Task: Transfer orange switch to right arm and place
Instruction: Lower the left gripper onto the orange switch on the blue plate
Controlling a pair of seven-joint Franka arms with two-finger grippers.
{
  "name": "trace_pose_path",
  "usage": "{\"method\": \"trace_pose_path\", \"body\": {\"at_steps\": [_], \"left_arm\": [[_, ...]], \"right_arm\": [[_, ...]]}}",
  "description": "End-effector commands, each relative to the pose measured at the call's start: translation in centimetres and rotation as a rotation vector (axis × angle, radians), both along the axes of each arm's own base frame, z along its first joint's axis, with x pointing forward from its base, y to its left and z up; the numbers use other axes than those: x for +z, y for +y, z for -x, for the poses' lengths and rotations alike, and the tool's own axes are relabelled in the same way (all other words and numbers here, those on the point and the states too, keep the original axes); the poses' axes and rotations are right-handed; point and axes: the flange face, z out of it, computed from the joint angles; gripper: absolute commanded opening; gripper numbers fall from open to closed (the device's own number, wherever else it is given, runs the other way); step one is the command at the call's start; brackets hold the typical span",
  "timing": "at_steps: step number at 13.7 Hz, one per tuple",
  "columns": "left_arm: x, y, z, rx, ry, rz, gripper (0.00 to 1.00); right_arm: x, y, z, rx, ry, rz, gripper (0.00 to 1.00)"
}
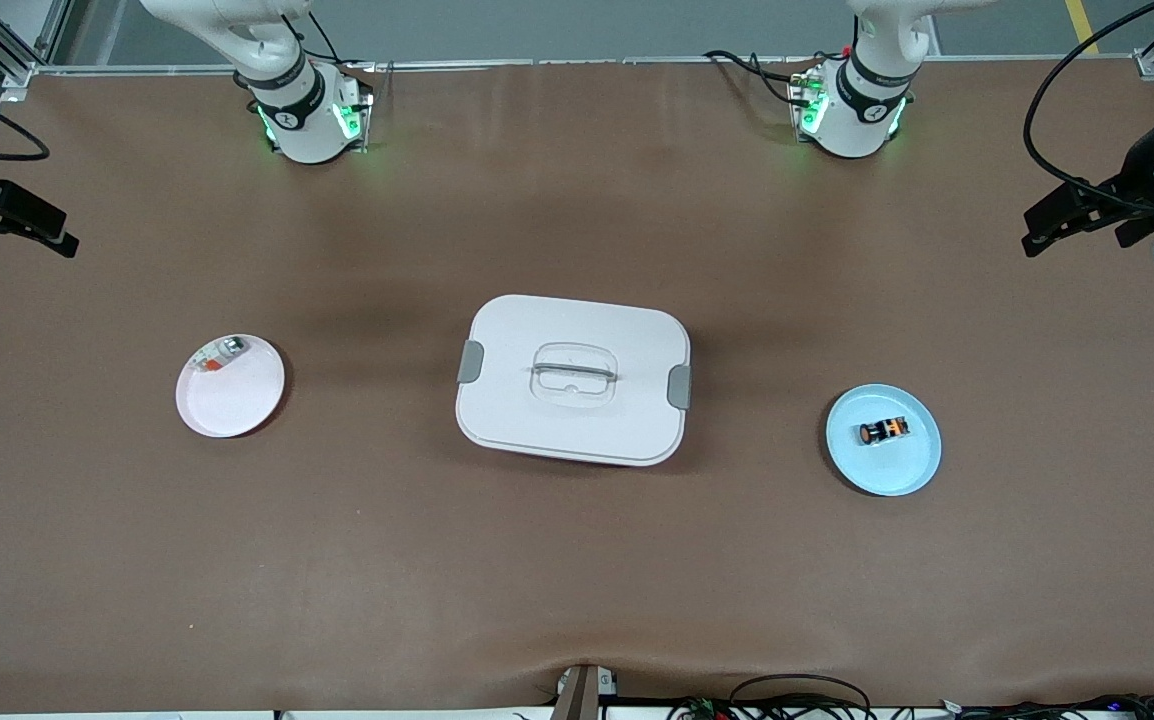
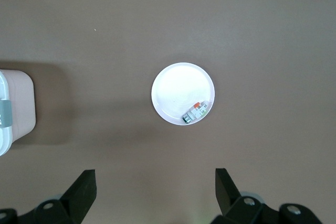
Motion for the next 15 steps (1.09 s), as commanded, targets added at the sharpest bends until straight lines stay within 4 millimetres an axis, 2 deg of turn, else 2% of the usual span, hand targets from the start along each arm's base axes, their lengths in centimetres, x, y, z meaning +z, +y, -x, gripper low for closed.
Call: {"method": "trace_pose_path", "body": {"at_steps": [1,5,7,11,13,15], "left_arm": [[0.5,-0.3,0.0,0.0,-0.007,0.014,1.0],[0.4,0.0,-0.1,0.003,-0.004,0.013,1.0],[-0.5,0.3,-0.6,0.0,0.013,0.016,1.0],[-6.0,0.6,-3.9,0.001,0.068,0.015,1.0],[-9.6,0.8,-5.3,0.001,0.079,0.021,1.0],[-13.6,0.8,-5.7,0.001,0.071,0.021,1.0]], "right_arm": [[0.7,0.0,0.5,0.001,-0.008,0.016,1.0],[1.3,-0.2,0.2,-0.001,0.001,0.035,1.0],[1.4,-0.2,0.0,0.0,0.006,0.039,1.0],[1.2,-0.3,-0.1,-0.001,0.011,0.037,1.0],[1.2,-0.3,-0.1,-0.001,0.011,0.037,1.0],[1.1,-0.2,-0.1,0.0,0.014,0.037,1.0]]}}
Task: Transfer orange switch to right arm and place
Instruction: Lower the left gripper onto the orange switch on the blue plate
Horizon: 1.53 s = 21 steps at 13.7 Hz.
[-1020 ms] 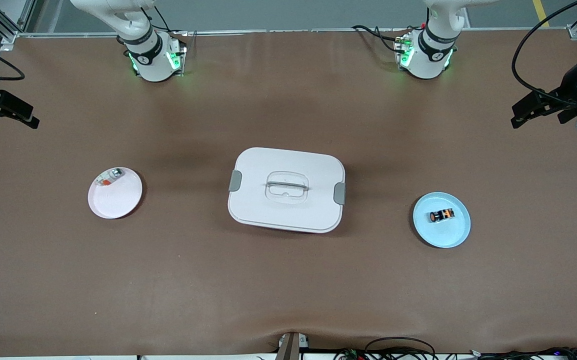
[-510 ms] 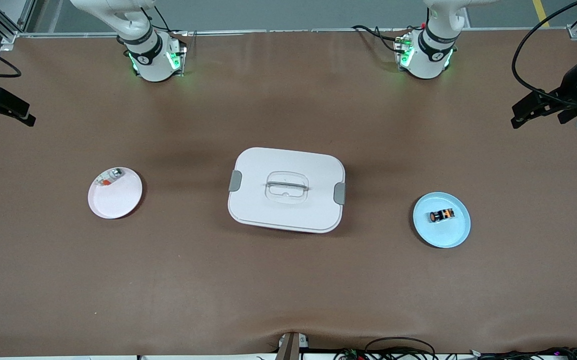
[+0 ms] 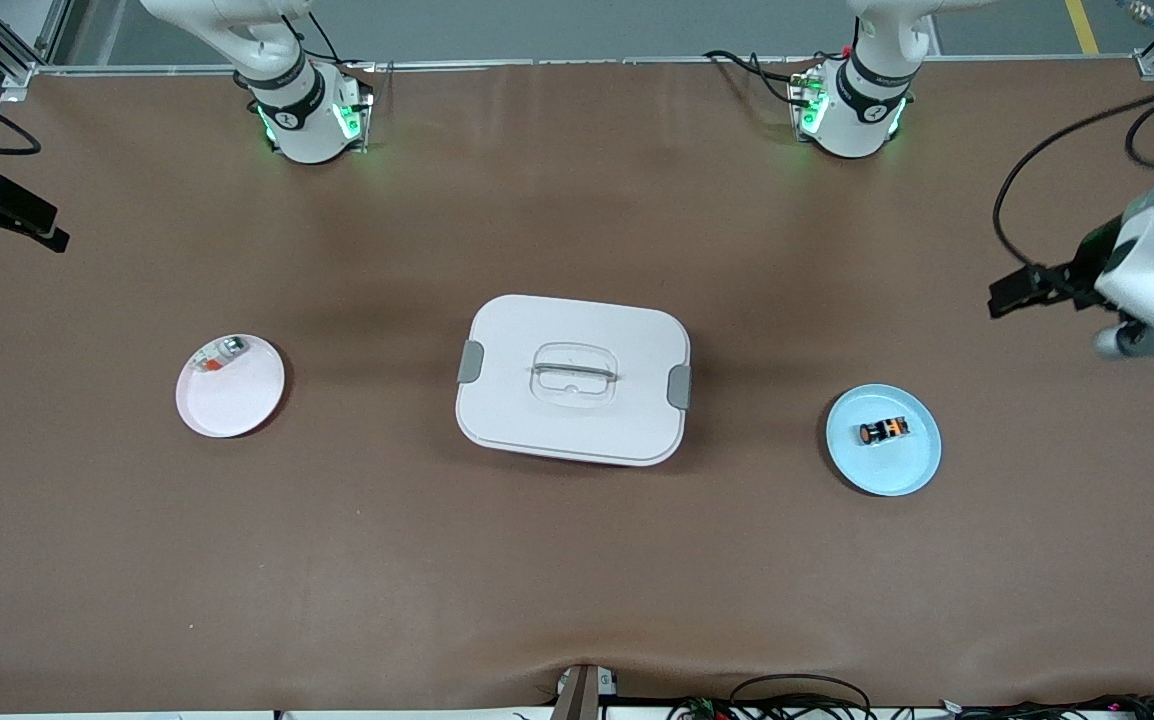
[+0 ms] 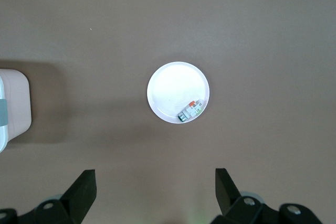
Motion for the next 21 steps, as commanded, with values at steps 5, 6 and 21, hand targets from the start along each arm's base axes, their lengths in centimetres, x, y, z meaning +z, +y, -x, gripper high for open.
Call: {"method": "trace_pose_path", "body": {"at_steps": [5,6,21], "left_arm": [[-13.4,0.8,-0.1,0.002,-0.073,0.003,1.0],[-15.8,1.3,-0.7,0.001,-0.083,-0.002,1.0],[-33.7,1.1,-3.1,0.017,-0.096,0.063,1.0]], "right_arm": [[0.3,0.0,-0.2,0.002,0.008,0.018,1.0],[0.3,0.1,-0.2,0.004,0.008,0.018,1.0],[0.5,-0.1,-0.2,0.011,0.002,0.019,1.0]]}}
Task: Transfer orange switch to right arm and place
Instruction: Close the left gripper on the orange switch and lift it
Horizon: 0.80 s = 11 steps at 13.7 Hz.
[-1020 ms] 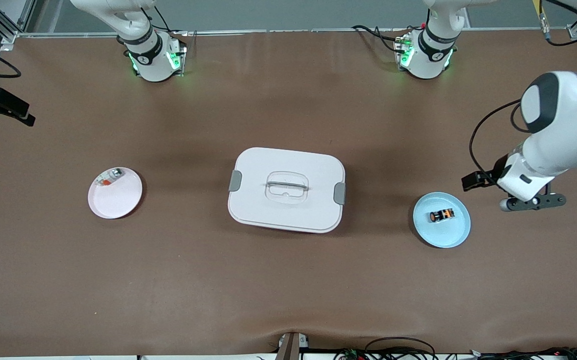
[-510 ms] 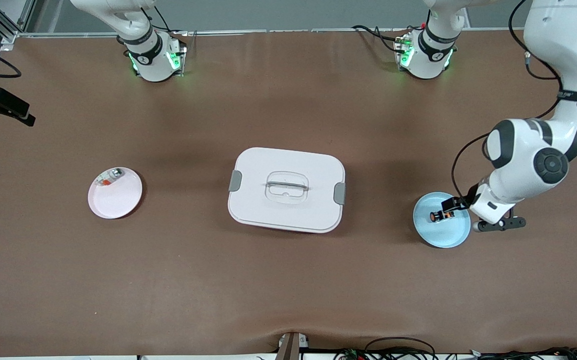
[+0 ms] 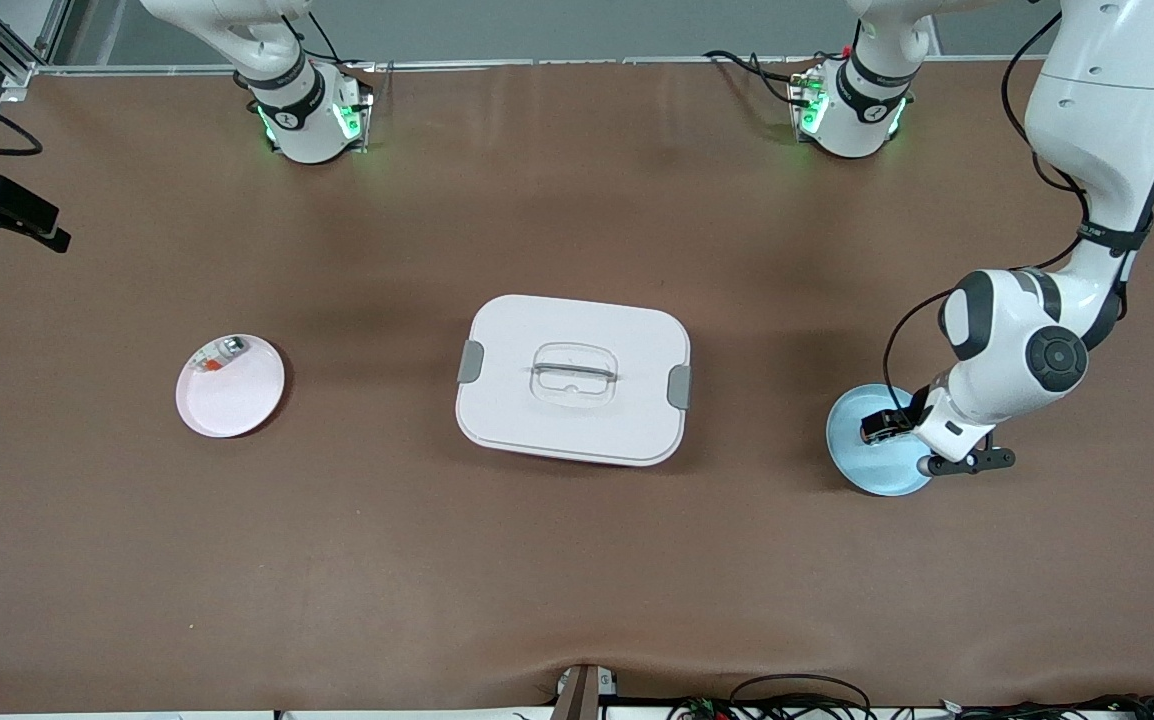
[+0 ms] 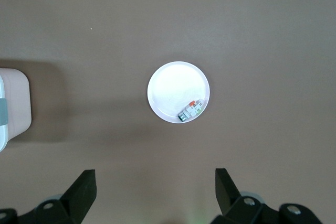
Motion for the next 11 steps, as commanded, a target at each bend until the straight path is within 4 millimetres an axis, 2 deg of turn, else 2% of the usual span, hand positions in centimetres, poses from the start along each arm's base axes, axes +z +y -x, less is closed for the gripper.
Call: {"method": "trace_pose_path", "body": {"at_steps": [1,4,5,6,7,8,9,10,11], "left_arm": [[-1.0,0.1,-0.4,-0.012,-0.014,-0.006,1.0],[-2.1,-0.1,-0.3,-0.012,-0.009,-0.002,0.99],[-2.1,0.0,-0.3,-0.01,-0.009,-0.002,0.91],[-2.1,0.0,-0.3,-0.01,-0.009,-0.002,0.79],[-2.2,0.0,-0.2,-0.009,-0.008,-0.002,0.62],[-2.2,-0.2,-0.2,-0.011,-0.005,-0.001,0.3],[-1.7,-0.3,-0.3,-0.002,-0.008,-0.002,0.06],[-1.1,-0.5,-0.4,0.0,-0.014,-0.003,0.0],[0.1,-0.5,-0.5,0.0,-0.028,-0.005,0.0]], "right_arm": [[0.6,-0.1,-0.1,0.01,-0.001,0.019,1.0],[0.6,-0.1,-0.1,0.011,-0.001,0.02,1.0],[0.7,0.0,-0.1,0.011,-0.004,0.019,1.0],[0.7,0.0,-0.1,0.011,-0.004,0.019,1.0],[0.7,-0.1,-0.1,0.011,-0.003,0.02,1.0],[0.7,0.0,-0.1,0.013,-0.004,0.021,1.0],[0.7,0.1,-0.1,0.014,-0.004,0.022,1.0],[0.8,0.1,-0.1,0.014,-0.006,0.021,1.0],[0.9,0.0,-0.1,0.013,-0.009,0.019,1.0]]}}
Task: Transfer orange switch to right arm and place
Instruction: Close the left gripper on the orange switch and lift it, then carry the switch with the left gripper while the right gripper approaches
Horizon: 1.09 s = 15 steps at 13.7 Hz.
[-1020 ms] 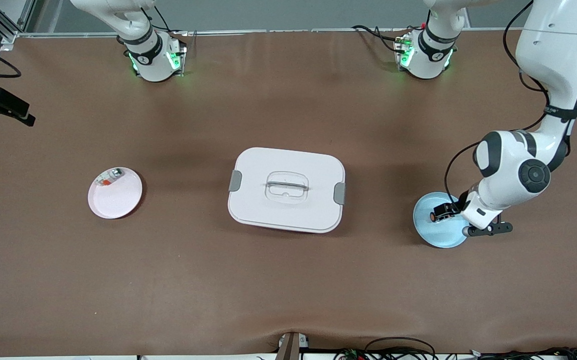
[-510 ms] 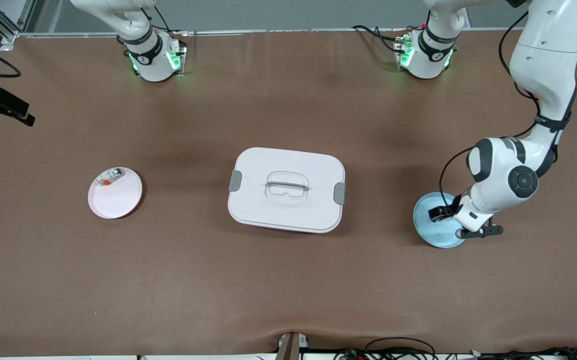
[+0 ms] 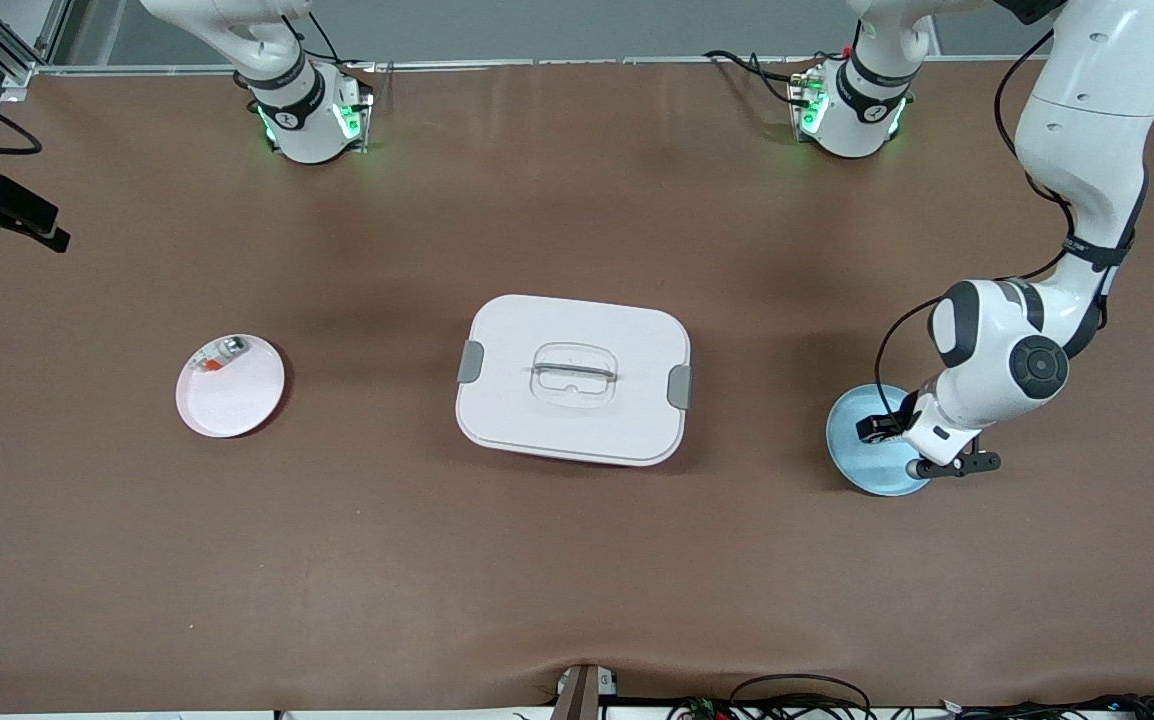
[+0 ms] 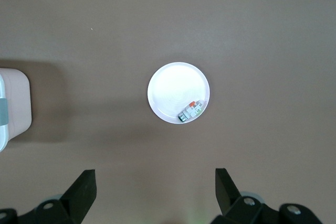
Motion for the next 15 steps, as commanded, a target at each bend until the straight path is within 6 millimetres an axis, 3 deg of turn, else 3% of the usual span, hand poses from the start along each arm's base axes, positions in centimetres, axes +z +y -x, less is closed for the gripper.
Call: {"method": "trace_pose_path", "body": {"at_steps": [1,5,9,11,12,15], "left_arm": [[3.1,-0.2,-0.4,-0.002,-0.02,-0.016,0.0],[8.9,-0.8,-0.3,0.007,-0.003,-0.006,0.0],[14.5,-2.5,-0.5,0.054,0.038,0.044,0.0],[18.0,-5.8,-0.3,0.062,0.074,0.066,0.0],[19.6,-6.5,-0.3,0.081,0.104,0.067,0.0],[23.6,-10.5,0.4,0.12,0.201,0.104,0.0]], "right_arm": [[0.9,-0.1,-0.1,0.009,-0.007,0.018,1.0],[1.6,0.2,-0.1,0.004,-0.025,0.015,1.0],[1.7,5.2,-0.1,0.1,-0.026,0.044,1.0],[1.8,7.1,0.0,0.131,-0.027,0.043,1.0],[1.8,8.2,0.1,0.138,-0.027,0.042,1.0],[1.7,13.4,0.8,0.135,-0.026,0.03,1.0]]}}
